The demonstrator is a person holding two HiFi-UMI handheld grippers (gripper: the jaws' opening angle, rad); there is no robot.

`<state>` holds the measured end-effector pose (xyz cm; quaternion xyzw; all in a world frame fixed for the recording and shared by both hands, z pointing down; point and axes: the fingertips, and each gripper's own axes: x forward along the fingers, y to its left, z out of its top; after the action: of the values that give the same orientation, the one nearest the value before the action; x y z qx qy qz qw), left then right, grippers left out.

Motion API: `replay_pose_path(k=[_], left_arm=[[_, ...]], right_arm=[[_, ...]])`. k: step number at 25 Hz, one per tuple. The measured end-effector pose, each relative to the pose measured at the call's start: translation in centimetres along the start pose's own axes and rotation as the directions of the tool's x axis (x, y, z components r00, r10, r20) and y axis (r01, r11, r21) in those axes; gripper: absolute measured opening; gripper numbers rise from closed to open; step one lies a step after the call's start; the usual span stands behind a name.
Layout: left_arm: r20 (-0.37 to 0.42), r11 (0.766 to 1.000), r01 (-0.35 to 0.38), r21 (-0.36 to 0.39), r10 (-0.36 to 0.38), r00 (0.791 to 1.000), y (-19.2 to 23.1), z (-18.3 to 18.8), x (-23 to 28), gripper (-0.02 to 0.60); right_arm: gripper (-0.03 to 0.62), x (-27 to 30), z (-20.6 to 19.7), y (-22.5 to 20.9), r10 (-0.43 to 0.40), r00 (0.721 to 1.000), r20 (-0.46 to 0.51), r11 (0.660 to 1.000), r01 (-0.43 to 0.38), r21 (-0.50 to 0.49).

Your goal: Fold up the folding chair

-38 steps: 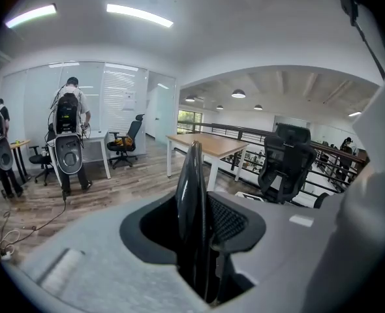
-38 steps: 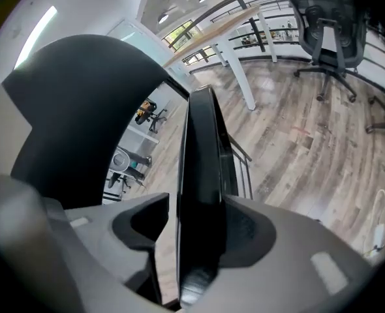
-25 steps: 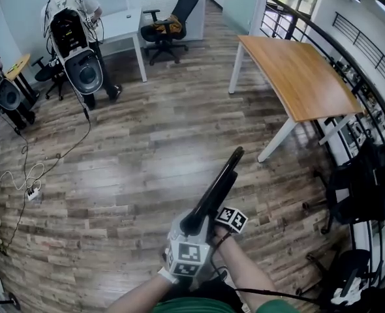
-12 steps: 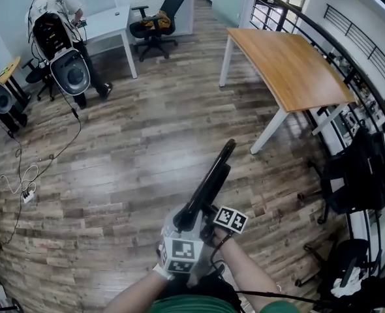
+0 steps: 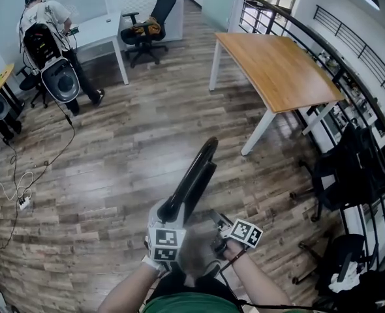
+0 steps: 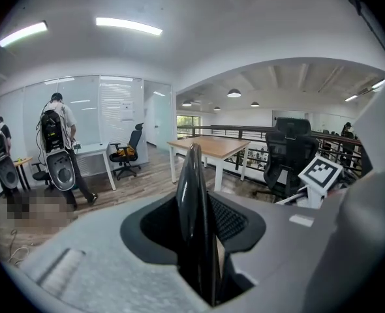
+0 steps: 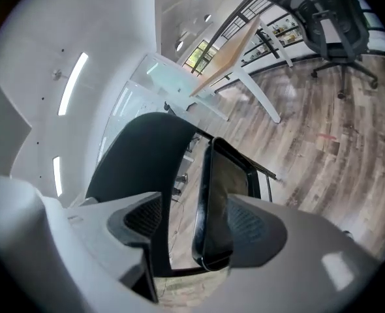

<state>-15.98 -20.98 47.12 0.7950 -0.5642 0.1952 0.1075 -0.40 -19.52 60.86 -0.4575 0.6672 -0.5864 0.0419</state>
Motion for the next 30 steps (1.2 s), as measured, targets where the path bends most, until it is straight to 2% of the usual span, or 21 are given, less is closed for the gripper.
replay_pose_path(k=[5,11,14,16,18,21,24,28,30], left_arm=[[0.019,0.999,-0.003,-0.04,0.004,1.0,2.0,-0.1,-0.1,0.147],[0.026,0.999,-0.015,-0.037,0.016,1.0,3.0,0.0,0.1,0.148],[0.026,0.999,-0.02,-0.036,0.021,0.999,2.9,0.2,0.1,0.149],[0.022,1.0,-0.009,-0.028,0.01,1.0,2.5,0.1,0.1,0.149],[0.014,1.0,-0.003,-0.019,0.003,1.0,2.1,0.0,0.0,0.149],[0.009,1.0,-0.007,-0.014,0.007,1.0,1.6,-0.1,-0.3,0.15],[0.014,1.0,-0.011,-0.009,0.011,1.0,1.3,-0.3,-0.6,0.149],[0.015,1.0,-0.02,-0.011,0.02,1.0,1.3,0.1,-0.6,0.15],[0.018,1.0,-0.026,-0.017,0.026,0.999,1.4,0.3,-0.6,0.15]], right_arm=[[0.297,-5.2,2.5,2.3,0.005,0.999,0.042,0.998,-0.002,-0.059],[0.281,-10.2,6.0,5.2,0.034,0.988,0.152,0.987,-0.01,-0.162],[0.271,-11.8,6.5,6.9,0.056,0.983,0.174,0.973,-0.014,-0.231],[0.231,-12.8,6.7,8.3,0.075,0.98,0.183,0.953,-0.017,-0.304],[0.159,-13.8,6.9,10.1,0.098,0.976,0.196,0.919,-0.013,-0.394],[0.135,-15.7,7.3,13.0,0.141,0.963,0.231,0.847,0.004,-0.532],[0.105,-17.7,7.8,15.5,0.174,0.944,0.28,0.748,0.058,-0.661],[0.093,-20.2,8.8,18.3,0.198,0.907,0.373,0.595,0.191,-0.781],[0.072,-21.2,9.1,19.5,0.225,0.887,0.403,0.551,0.225,-0.803]])
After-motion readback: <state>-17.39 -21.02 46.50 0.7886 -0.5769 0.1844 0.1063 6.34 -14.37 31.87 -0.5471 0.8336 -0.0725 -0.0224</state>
